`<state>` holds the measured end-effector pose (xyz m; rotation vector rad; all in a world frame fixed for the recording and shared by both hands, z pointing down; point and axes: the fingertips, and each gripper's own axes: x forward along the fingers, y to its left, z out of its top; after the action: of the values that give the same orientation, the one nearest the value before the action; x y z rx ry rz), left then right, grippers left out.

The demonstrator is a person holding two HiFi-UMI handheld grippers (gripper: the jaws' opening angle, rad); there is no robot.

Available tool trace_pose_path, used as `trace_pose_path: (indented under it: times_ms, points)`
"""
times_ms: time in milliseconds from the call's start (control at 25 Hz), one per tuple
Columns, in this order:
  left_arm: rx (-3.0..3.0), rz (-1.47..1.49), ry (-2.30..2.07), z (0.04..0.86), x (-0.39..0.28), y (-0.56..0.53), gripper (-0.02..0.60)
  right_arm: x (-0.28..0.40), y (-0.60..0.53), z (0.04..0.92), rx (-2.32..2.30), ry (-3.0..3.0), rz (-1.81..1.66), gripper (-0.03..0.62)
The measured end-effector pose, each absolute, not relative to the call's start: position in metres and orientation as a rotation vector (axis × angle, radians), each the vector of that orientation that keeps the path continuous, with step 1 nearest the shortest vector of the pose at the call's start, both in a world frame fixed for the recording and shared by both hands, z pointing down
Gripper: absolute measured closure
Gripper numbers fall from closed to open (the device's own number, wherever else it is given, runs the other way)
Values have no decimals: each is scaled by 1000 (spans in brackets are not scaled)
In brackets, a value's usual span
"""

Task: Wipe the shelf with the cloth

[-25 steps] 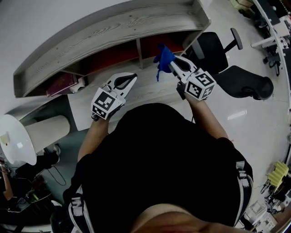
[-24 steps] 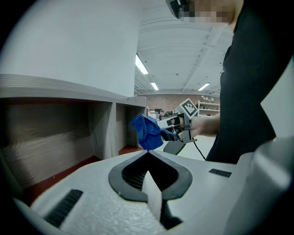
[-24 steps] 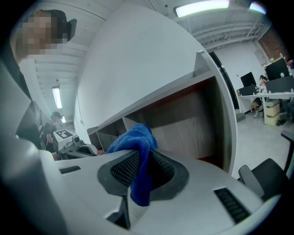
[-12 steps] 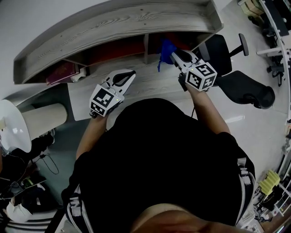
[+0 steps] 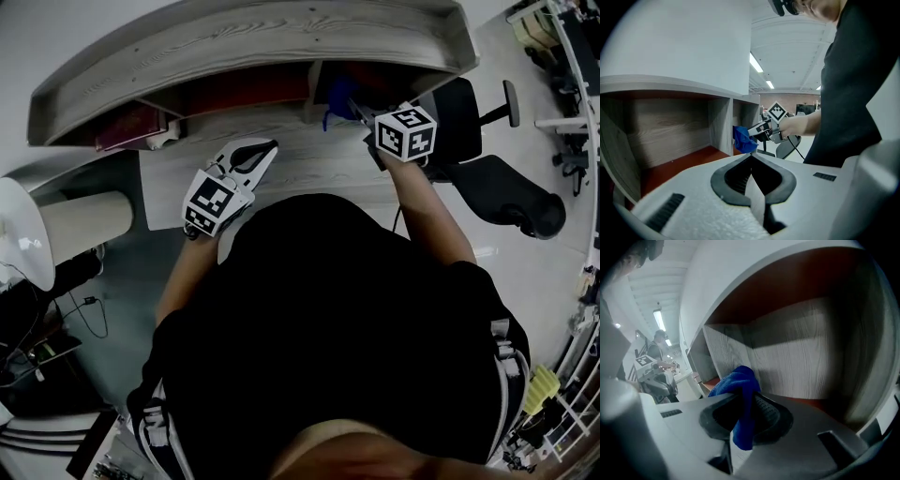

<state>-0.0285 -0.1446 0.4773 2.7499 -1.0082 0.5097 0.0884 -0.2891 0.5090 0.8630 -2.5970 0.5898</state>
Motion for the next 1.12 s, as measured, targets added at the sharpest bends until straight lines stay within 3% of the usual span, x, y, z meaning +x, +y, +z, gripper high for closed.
trace_pose_path:
  times_ms: [1120]
  points:
    - [2661, 528, -1078, 492, -55, -139, 565, 36, -344, 617, 675, -2175, 272, 537]
